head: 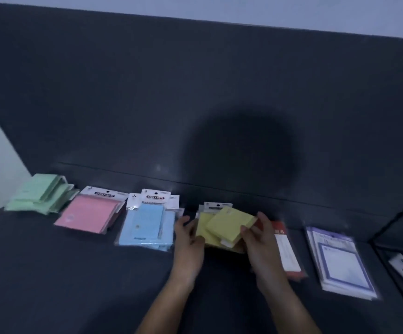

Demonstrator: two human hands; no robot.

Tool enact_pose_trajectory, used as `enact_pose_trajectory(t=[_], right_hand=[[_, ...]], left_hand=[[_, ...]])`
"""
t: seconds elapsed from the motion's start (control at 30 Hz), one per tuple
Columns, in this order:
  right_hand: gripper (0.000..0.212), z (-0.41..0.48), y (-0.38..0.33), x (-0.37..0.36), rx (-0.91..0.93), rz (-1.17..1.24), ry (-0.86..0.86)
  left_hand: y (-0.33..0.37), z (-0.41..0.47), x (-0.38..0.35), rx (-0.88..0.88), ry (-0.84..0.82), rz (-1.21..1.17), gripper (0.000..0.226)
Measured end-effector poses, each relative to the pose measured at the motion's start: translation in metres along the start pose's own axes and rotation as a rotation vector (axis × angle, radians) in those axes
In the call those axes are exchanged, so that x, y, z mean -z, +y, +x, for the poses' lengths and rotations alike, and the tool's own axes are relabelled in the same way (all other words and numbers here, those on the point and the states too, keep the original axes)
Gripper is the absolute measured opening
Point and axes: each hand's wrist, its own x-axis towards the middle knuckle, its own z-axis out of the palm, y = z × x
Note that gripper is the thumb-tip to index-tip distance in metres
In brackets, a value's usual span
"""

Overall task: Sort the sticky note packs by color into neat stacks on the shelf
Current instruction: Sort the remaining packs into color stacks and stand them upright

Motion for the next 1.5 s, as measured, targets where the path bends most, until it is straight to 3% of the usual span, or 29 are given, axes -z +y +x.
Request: enact_pose_trajectory(t=[0.1, 0.27, 0.33, 0.4, 0.5, 0.67, 0.8, 0.93, 1.03, 1.23, 1.5], right_hand=[[0.066, 0.006, 0.009, -0.016, 0.029, -0.247, 0.03], [0.058, 0.004, 0.023, -0.032, 0.103, -0.647, 0.026], [0.056, 0.007, 0.026, -0.035, 0.105, -0.77, -0.006], [0.054, 0.009, 0.025, -0.036, 0.109, -0.783, -0.014], [0.05, 0.004, 0.017, -0.032, 0.152, -0.736, 0.025], [0.042, -0.037, -0.003, -0.003, 0.302, -0.513, 0.117], [0.034, -0.082, -0.004, 0.062, 0.277, -0.384, 0.237], [0.036, -0.13, 0.011, 0.157, 0.236, -0.512, 0.438], [0.043, -0.175, 0.018, 0.239, 0.19, -0.64, 0.56], [0.044, -0.258, 0.025, 0.395, 0.132, -0.691, 0.754], [0.051, -0.293, 0.036, 0.502, 0.124, -0.66, 0.769]], left_hand=[[-0.006, 0.005, 0.001, -0.05, -0.046, 0.066, 0.047], [-0.012, 0.011, -0.007, -0.068, -0.147, 0.094, 0.051], [-0.019, 0.014, -0.014, -0.074, -0.149, 0.192, 0.065], [-0.019, 0.013, -0.014, -0.04, -0.161, 0.23, 0.081], [-0.001, 0.002, -0.01, -0.012, -0.155, 0.239, 0.078], [0.011, -0.022, -0.014, -0.198, -0.127, 0.286, 0.08], [0.024, -0.063, -0.047, -0.383, -0.321, 0.3, 0.071], [0.018, -0.117, -0.106, -0.528, -0.595, 0.396, 0.058], [0.001, -0.168, -0.159, -0.545, -0.708, 0.486, 0.048], [-0.025, -0.26, -0.269, -0.51, -0.744, 0.485, 0.029], [-0.043, -0.311, -0.356, -0.564, -0.683, 0.52, 0.021]])
